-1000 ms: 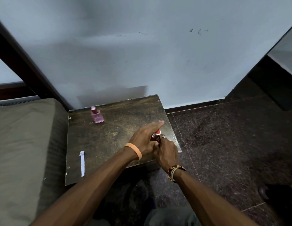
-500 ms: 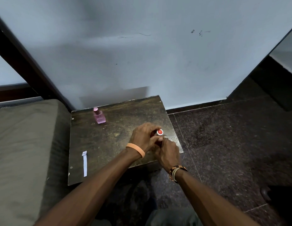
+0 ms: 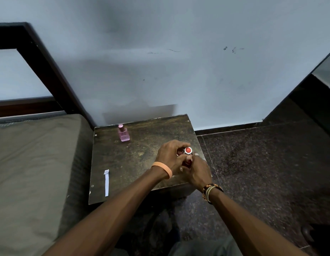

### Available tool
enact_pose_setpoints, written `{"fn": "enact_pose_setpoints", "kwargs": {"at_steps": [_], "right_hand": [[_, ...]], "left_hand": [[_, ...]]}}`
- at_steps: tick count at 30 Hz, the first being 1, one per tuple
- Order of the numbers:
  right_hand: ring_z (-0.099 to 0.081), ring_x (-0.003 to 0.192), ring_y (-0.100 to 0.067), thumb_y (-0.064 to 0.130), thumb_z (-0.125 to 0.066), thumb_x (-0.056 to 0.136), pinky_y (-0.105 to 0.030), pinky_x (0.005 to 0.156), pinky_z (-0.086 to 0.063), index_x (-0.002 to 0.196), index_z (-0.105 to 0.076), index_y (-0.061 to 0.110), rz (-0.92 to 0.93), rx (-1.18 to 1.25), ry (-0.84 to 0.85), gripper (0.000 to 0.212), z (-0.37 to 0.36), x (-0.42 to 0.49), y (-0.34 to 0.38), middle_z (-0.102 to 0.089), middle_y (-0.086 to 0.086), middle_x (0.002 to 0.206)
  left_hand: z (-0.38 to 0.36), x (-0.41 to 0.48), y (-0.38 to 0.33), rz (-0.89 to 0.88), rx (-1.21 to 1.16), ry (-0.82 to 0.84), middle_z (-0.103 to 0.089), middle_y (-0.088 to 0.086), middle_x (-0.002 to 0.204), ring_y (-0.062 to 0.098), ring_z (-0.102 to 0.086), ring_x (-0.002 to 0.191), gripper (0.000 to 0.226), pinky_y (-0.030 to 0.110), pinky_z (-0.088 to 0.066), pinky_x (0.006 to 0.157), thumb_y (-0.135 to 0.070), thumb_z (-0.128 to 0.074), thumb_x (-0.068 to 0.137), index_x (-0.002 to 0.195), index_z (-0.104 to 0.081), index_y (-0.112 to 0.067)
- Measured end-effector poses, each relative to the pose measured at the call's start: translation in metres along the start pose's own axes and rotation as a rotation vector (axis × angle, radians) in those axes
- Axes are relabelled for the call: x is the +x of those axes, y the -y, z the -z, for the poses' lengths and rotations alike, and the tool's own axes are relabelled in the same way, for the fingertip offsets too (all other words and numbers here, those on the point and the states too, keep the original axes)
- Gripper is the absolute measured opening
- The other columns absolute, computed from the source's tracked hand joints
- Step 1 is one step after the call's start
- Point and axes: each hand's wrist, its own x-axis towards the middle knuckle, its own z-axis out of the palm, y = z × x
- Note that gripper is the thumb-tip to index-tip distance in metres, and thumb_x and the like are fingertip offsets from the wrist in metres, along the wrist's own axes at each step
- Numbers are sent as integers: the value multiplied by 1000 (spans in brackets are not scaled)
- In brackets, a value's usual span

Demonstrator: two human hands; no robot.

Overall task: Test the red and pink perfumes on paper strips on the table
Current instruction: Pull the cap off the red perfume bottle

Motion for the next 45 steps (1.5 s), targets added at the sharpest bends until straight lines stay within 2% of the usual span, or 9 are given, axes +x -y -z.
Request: {"fn": "enact_pose_setpoints", "kwargs": {"at_steps": [4, 9, 13, 19, 26, 29, 36, 40, 45], "right_hand": [[-54, 120, -28, 19, -67, 84, -46, 97, -49, 139, -46, 11, 103, 87, -192, 60, 20, -16, 17, -55, -12, 132], [-56, 105, -16, 7, -68, 78, -37, 88, -53, 124, -56, 18, 284, 174, -300, 49, 33, -27, 43, -57, 1, 114], [-60, 95, -10, 9, -63, 74, -35, 82, -56, 121, -59, 24, 347, 229, -154, 49, 4, -38, 90, -63, 5, 107], [-64, 94, -3, 7, -61, 78, -26, 83, -56, 120, -60, 24, 389, 320, -115, 46, 6, -30, 114, -67, 9, 106], [-66, 93, -7, 11, -64, 83, -31, 86, -57, 112, -69, 21, 406, 310, 121, 31, -64, -1, 181, -72, 3, 106], [-65, 92, -10, 8, -63, 84, -23, 83, -53, 113, -69, 17, 384, 284, 201, 31, -94, 6, 198, -72, 0, 106], [-67, 90, -14, 1, -60, 80, -24, 80, -54, 110, -72, 12, 296, 245, 350, 34, -148, 24, 206, -74, -3, 101], [-68, 89, -17, 4, -59, 79, -31, 81, -56, 110, -72, 15, 286, 151, 398, 36, -166, 28, 200, -74, -2, 98], [-67, 84, -19, 3, -56, 73, -28, 72, -52, 109, -71, 19, 310, 98, 391, 42, -173, 26, 192, -74, 0, 92]], "left_hand": [[11, -3, -5, -9, -41, -69, -70, -2, 103, 11, -63, 92, 36, 31, -55, 83, -12, -77, 73, 106, -70, -21], [24, -4, -2, 7, -90, -89, -70, -3, 101, 7, -64, 90, 38, 29, -56, 82, -13, -79, 72, 108, -70, -21], [66, -32, 22, 55, -118, -201, -70, 1, 104, 11, -65, 92, 39, 31, -56, 84, -9, -78, 73, 110, -69, -18], [92, -28, 28, 66, -120, -222, -71, 4, 104, 14, -66, 94, 41, 27, -56, 85, -4, -79, 70, 108, -69, -14], [144, -42, 115, 243, -75, -314, -73, 1, 94, 13, -69, 85, 36, 37, -58, 80, -3, -81, 65, 98, -72, -17], [150, -44, 147, 334, -92, -356, -73, 0, 89, 13, -69, 81, 38, 38, -58, 80, 2, -80, 62, 93, -73, -17], [139, -49, 208, 499, -74, -349, -74, 0, 92, 13, -69, 81, 36, 36, -57, 81, -2, -78, 64, 96, -72, -19], [132, -53, 224, 517, -7, -292, -73, 1, 96, 16, -68, 87, 36, 35, -55, 85, -6, -78, 67, 99, -71, -19], [126, -56, 228, 508, 14, -302, -73, 0, 92, 16, -68, 85, 36, 35, -55, 83, -7, -81, 63, 94, -70, -21]]}}
